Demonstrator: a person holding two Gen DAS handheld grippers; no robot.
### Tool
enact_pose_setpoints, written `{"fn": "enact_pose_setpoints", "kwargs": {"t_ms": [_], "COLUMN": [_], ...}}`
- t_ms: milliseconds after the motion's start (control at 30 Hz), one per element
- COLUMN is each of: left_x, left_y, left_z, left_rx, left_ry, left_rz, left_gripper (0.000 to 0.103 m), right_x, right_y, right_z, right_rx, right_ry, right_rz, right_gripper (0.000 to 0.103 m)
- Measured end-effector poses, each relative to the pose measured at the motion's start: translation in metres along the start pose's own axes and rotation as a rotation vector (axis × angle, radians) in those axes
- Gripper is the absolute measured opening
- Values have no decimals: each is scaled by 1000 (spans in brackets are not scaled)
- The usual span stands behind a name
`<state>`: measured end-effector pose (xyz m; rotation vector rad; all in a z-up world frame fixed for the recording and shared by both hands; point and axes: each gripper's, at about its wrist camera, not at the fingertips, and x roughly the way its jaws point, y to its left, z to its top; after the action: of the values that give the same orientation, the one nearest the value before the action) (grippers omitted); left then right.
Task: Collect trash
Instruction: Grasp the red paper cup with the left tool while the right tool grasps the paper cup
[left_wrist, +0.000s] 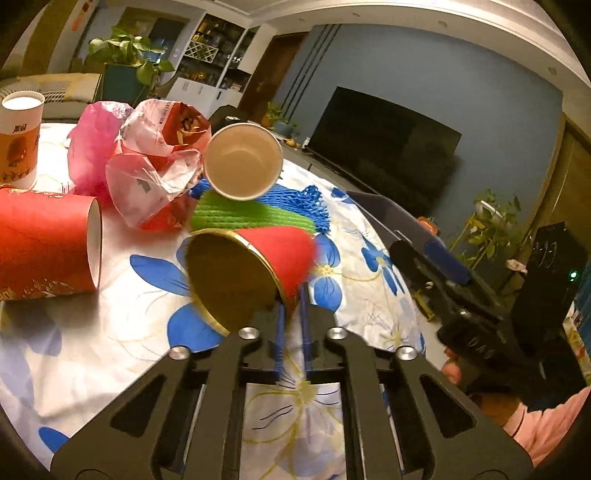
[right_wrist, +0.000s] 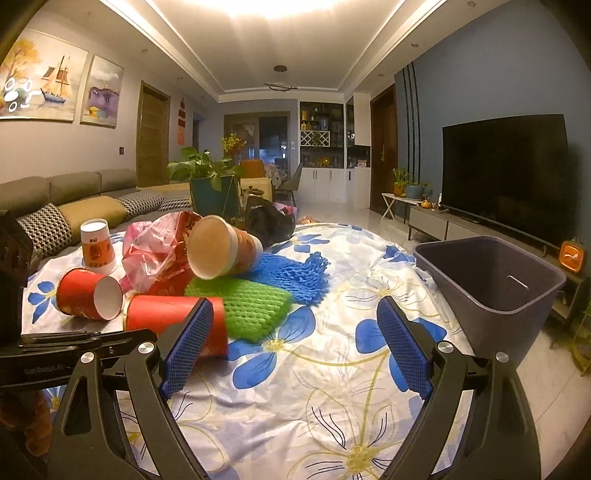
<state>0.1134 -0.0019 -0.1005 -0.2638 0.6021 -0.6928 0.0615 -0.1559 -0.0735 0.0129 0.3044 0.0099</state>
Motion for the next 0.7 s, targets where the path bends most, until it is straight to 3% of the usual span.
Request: {"fn": "enact_pose_setpoints", "kwargs": {"t_ms": [233,400,500,700], "left_x": [-27,-52,-60,-73], "left_y": [-16,-15,-11,2], "left_z": [8,21,28,39], "left_rx": [19,27,34,18], "left_ry": [-86,-173,-214,-251], "left_rz": [45,157,243,295], "left_gripper": [1,1,2,2], "right_x": [12,31,45,82], "right_y": [-1,8,19,41], "right_z": [2,13,21,36], "right_rx": [9,20,13,-18], "right_ry": [15,8,6,48], "right_rz": [0,26,45,76], "right_gripper": [87,87,80,65]}}
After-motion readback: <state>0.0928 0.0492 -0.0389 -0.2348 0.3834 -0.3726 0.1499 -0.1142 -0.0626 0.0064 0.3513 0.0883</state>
